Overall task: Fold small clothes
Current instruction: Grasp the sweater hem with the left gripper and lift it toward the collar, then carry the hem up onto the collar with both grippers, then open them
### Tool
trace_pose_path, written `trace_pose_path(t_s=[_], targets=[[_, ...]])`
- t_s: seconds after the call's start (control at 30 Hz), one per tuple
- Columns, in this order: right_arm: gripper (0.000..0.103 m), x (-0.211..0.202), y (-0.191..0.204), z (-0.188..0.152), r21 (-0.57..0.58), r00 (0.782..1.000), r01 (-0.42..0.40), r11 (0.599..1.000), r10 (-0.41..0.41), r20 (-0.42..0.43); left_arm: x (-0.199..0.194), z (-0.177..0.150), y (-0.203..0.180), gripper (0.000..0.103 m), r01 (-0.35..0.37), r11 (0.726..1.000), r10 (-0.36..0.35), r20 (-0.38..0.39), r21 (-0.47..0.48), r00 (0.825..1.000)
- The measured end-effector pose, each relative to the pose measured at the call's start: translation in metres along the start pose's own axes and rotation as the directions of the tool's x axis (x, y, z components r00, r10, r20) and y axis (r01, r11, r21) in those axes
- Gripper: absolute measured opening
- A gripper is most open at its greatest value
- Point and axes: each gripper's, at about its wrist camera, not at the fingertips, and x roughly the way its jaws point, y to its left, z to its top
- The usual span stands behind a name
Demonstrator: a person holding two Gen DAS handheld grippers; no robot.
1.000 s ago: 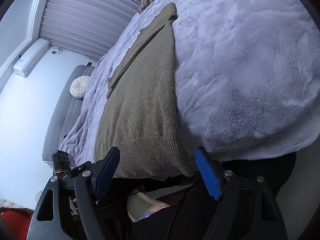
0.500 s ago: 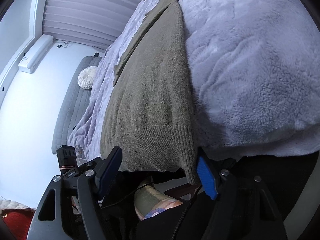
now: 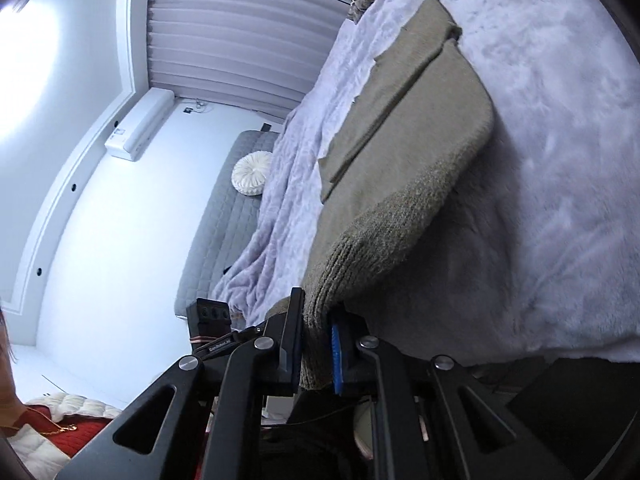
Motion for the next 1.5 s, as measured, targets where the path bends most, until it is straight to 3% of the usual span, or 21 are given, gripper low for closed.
trace_pose_path(t_s=[0.3,0.5,0.6,0.63,0.7,0.8,0.83,0.87,0.9,0.93,0.97,1.1,1.17,1.27,1.3,1.37,1.4,1.43,1.47,1.5], targets=[[0.008,0.022,0.041,0.093,-0.082,0.992,-0.095,0.992,0.101,0.076,-0.003,0.11,-0.017,0.013,-0.008,0.999,0.003,0.142,0.038,0.99],[0.007,0.053,0.04,0.18,-0.101,0.995,-0.043,0.994,0.052,0.09,0.036,0.182,-0.009,0.013,-0.055,0.997,0.045,0.163,0.054,0.986],[0.007,0.078,0.019,0.212,-0.057,0.995,0.07,0.996,-0.066,0.069,0.062,0.201,0.008,0.013,-0.072,0.997,0.069,0.133,0.022,0.989],[0.007,0.087,0.009,0.221,-0.05,0.983,0.179,0.983,-0.176,0.054,0.071,0.204,0.014,0.013,-0.096,0.995,0.094,0.119,0.011,0.988],[0.008,0.103,-0.011,0.224,-0.066,0.929,0.369,0.927,-0.369,0.009,0.087,0.206,0.028,0.013,-0.148,0.989,0.149,0.07,-0.029,0.986],[0.012,0.115,-0.02,0.212,-0.151,0.864,0.48,0.864,-0.496,-0.09,0.092,0.197,0.041,0.014,-0.163,0.985,0.166,0.048,-0.062,0.985],[0.022,0.116,-0.018,0.203,-0.206,0.839,0.507,0.837,-0.534,-0.103,0.092,0.195,0.045,0.032,-0.172,0.983,0.175,0.042,-0.064,0.984],[0.055,0.116,-0.016,0.196,-0.25,0.815,0.531,0.81,-0.569,-0.111,0.091,0.193,0.047,0.053,-0.192,0.979,0.195,0.033,-0.061,0.98],[0.07,0.117,-0.017,0.191,-0.287,0.792,0.55,0.784,-0.599,-0.118,0.088,0.19,0.048,0.09,-0.229,0.972,0.231,0.046,-0.051,0.972],[0.079,0.117,-0.017,0.185,-0.319,0.776,0.559,0.765,-0.618,-0.124,0.084,0.188,0.046,0.093,-0.254,0.967,0.255,0.082,-0.029,0.963],[0.079,0.118,-0.016,0.182,-0.334,0.771,0.557,0.76,-0.623,-0.133,0.082,0.187,0.041,0.093,-0.26,0.965,0.257,0.097,0.026,0.962],[0.071,0.118,-0.01,0.17,-0.381,0.759,0.552,0.742,-0.636,-0.14,0.1,0.187,0.021,0.093,-0.256,0.953,0.258,0.008,0.165,0.966],[0.066,0.122,-0.008,0.17,-0.398,0.724,0.584,0.707,-0.676,-0.139,0.117,0.185,0.011,0.093,-0.249,0.942,0.265,-0.045,0.224,0.963],[0.06,0.128,-0.013,0.168,-0.405,0.671,0.633,0.66,-0.728,-0.137,0.146,0.182,0.002,0.093,-0.286,0.913,0.326,-0.098,0.29,0.94],[0.06,0.131,-0.016,0.167,-0.406,0.659,0.639,0.654,-0.737,-0.149,0.153,0.18,0.001,0.092,-0.304,0.904,0.349,-0.11,0.3,0.931],[0.052,0.138,-0.014,0.157,-0.436,0.631,0.646,0.626,-0.76,-0.155,0.162,0.173,-0.003,0.053,-0.343,0.878,0.397,-0.109,0.332,0.911],[0.044,0.142,-0.012,0.15,-0.472,0.608,0.651,0.595,-0.781,-0.146,0.165,0.17,-0.004,0.022,-0.359,0.862,0.421,-0.11,0.357,0.9],[0.025,0.147,-0.007,0.141,-0.522,0.581,0.649,0.553,-0.804,-0.129,0.164,0.166,-0.006,0.011,-0.376,0.848,0.438,-0.096,0.373,0.894],[0.01,0.149,0.001,0.132,-0.573,0.558,0.651,0.497,-0.826,-0.083,0.157,0.163,-0.008,0.01,-0.373,0.849,0.428,-0.073,0.374,0.901],[0.009,0.148,0.011,0.126,-0.609,0.545,0.655,0.448,-0.838,-0.031,0.148,0.162,-0.01,0.008,-0.359,0.859,0.405,-0.054,0.366,0.913]])
